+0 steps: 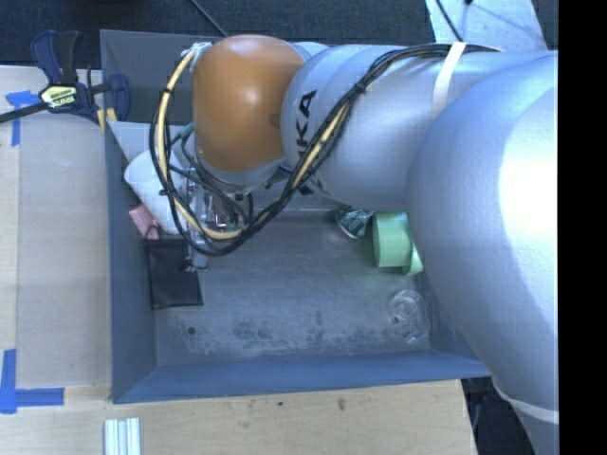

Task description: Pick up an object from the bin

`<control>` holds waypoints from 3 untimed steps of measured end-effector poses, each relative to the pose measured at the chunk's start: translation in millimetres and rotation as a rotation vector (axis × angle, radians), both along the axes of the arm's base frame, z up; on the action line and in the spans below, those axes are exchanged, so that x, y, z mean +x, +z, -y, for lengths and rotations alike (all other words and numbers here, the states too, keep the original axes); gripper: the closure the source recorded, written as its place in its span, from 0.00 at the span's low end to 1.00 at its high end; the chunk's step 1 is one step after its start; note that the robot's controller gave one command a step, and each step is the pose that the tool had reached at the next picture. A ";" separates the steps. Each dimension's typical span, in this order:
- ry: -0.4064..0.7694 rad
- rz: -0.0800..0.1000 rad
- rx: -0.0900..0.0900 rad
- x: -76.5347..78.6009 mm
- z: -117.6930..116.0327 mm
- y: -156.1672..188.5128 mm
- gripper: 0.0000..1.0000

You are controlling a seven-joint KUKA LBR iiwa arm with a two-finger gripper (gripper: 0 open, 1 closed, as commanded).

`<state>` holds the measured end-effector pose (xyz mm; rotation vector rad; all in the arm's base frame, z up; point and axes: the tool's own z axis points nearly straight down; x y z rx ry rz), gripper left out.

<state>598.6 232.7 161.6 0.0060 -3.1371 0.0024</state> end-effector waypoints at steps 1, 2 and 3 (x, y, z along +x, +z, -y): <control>-0.003 0.006 0.002 1.3 0.9 5.2 0.00; 0.192 0.008 0.003 -20.3 12.2 2.9 0.00; 0.366 0.008 0.003 -7.1 67.5 -14.1 0.00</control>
Offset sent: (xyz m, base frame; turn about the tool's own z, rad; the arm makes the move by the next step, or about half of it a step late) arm -0.0479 -0.0296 -0.0009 -0.4221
